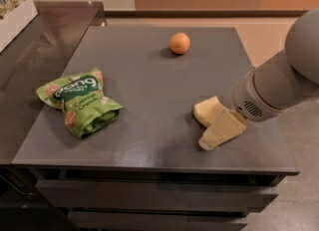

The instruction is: Move sponge near orange

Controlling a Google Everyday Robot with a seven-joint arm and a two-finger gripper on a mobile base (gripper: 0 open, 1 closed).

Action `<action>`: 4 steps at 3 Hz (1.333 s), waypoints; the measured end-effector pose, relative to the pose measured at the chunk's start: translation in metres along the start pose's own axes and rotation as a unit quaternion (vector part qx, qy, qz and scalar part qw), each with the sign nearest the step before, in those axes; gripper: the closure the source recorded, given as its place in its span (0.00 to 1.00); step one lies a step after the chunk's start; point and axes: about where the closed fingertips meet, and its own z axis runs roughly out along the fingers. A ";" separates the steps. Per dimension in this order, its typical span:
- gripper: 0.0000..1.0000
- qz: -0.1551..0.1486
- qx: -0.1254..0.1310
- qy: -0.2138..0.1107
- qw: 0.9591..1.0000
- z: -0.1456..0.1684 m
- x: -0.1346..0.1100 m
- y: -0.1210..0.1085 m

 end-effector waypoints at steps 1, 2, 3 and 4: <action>0.00 0.009 -0.005 0.003 1.000 0.010 0.003 0.001; 0.18 0.015 -0.009 0.008 1.000 0.016 0.006 0.003; 0.41 0.017 -0.011 0.012 1.000 0.018 0.008 0.003; 0.65 0.016 -0.010 0.006 1.000 0.013 0.005 0.002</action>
Offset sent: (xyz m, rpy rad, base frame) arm 0.0021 0.0010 -0.0288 0.0117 0.0551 -0.0325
